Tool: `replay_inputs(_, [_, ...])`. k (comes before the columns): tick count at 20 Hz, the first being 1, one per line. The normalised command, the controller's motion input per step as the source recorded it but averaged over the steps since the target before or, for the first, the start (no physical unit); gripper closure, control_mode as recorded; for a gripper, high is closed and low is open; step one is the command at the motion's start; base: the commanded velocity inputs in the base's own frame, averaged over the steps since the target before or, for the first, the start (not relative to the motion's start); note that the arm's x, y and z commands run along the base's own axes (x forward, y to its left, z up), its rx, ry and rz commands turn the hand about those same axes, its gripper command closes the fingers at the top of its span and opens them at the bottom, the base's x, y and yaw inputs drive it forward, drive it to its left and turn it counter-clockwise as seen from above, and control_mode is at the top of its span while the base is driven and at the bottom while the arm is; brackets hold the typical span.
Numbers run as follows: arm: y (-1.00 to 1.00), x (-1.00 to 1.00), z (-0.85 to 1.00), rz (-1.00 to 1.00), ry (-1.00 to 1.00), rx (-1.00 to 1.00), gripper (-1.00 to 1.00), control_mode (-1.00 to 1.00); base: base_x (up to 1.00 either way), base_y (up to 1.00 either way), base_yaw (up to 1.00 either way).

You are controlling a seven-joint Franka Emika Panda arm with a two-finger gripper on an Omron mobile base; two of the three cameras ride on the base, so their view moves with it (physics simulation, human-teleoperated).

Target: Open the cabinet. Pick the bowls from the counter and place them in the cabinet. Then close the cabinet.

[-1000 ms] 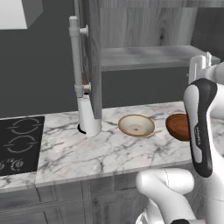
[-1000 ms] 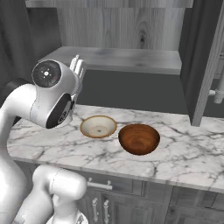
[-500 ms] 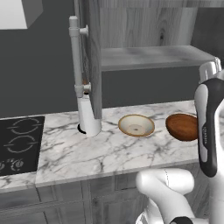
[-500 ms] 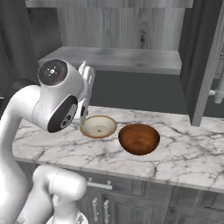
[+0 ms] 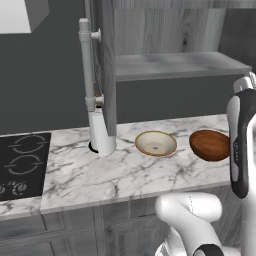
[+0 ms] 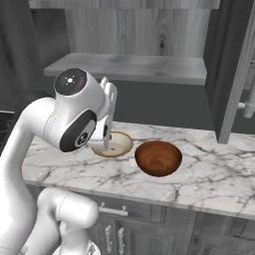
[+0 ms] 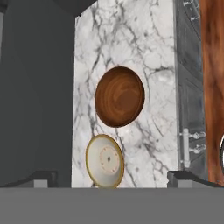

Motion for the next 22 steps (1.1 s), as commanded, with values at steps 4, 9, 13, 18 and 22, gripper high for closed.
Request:
replay_inputs(4, [-0.15, -0.04, -0.17, -0.03, 0.07, -0.09, -1.0, -1.0, 0.0, 0.0, 0.0])
replay_inputs(9, [-0.13, 0.0, -0.24, -0.04, 0.07, -0.08, -1.0, -1.0, 0.0, 0.0, 0.0])
replay_inputs(13, [-0.21, 0.0, -0.2, -0.02, 0.01, -0.03, -1.0, -1.0, 0.0, 0.0, 0.0])
replay_inputs(18, [-0.08, 0.0, -0.02, -0.01, 0.0, 0.01, -1.0, -1.0, 0.0, 0.0, 0.0])
replay_inputs(22, [-0.03, 0.0, -0.02, 0.0, 0.0, 0.0, -1.0, -1.0, 0.0, 0.0, 0.0])
